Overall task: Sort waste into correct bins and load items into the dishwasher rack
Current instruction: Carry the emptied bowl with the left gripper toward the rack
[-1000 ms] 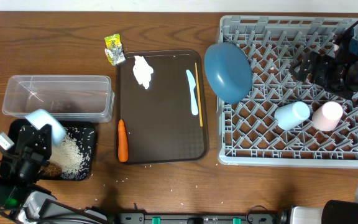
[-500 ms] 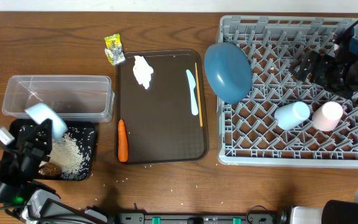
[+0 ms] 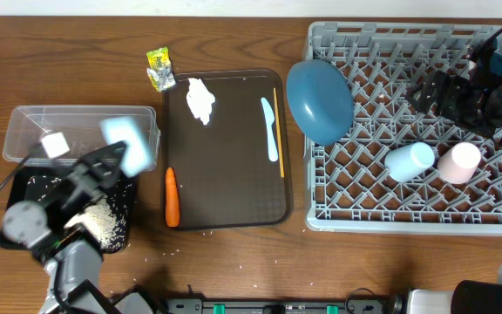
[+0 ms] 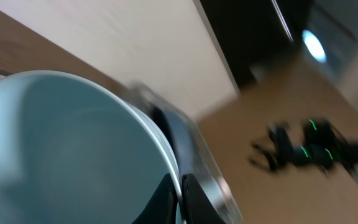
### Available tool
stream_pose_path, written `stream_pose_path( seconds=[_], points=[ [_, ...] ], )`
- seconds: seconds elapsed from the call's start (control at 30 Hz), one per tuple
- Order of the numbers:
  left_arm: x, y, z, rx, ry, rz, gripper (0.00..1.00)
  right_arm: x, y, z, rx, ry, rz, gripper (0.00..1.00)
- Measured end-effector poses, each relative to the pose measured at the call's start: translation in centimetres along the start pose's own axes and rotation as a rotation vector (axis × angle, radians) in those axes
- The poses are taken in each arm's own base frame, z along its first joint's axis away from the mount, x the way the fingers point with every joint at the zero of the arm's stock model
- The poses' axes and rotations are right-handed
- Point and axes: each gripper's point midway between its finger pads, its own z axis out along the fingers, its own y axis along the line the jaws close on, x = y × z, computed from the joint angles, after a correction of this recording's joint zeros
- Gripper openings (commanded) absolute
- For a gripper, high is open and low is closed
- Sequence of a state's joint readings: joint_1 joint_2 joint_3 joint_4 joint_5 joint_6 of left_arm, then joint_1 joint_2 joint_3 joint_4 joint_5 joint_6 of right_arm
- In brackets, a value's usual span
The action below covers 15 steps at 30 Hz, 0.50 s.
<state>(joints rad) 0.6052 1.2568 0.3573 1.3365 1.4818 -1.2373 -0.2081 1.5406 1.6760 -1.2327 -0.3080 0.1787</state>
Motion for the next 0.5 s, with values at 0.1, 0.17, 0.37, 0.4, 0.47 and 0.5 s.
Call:
stream_pose_path(
  seconds=[0.1,0.17,0.37,0.4,0.47,0.5],
  points=[
    [1.7,-2.1,2.8,0.084,0.109,0.015,0.06,0.0,0.0,0.0,0.000,0.000,0.000,0.99],
    [3.1,-4.1,4.8,0.155,0.194,0.030,0.06,0.0,0.1,0.0,-0.003,0.000,0.000,0.99],
    [8.2,-8.6,8.4,0.332,0.383,0.085,0.06,0.0,0.1,0.0,-0.007,0.001,0.000,0.99],
    [9.2,-9.4,8.9,0.364,0.409,0.099,0.06,0.0,0.1,0.0,-0.007,0.001,0.000,0.99],
    [10.7,-10.7,9.7,0.414,0.440,0.119,0.06,0.0,0.1,0.0,-0.007,0.001,0.000,0.99],
    [11.3,-11.1,10.0,0.432,0.446,0.124,0.06,0.0,0.1,0.0,-0.007,0.001,0.000,0.99]
  ],
)
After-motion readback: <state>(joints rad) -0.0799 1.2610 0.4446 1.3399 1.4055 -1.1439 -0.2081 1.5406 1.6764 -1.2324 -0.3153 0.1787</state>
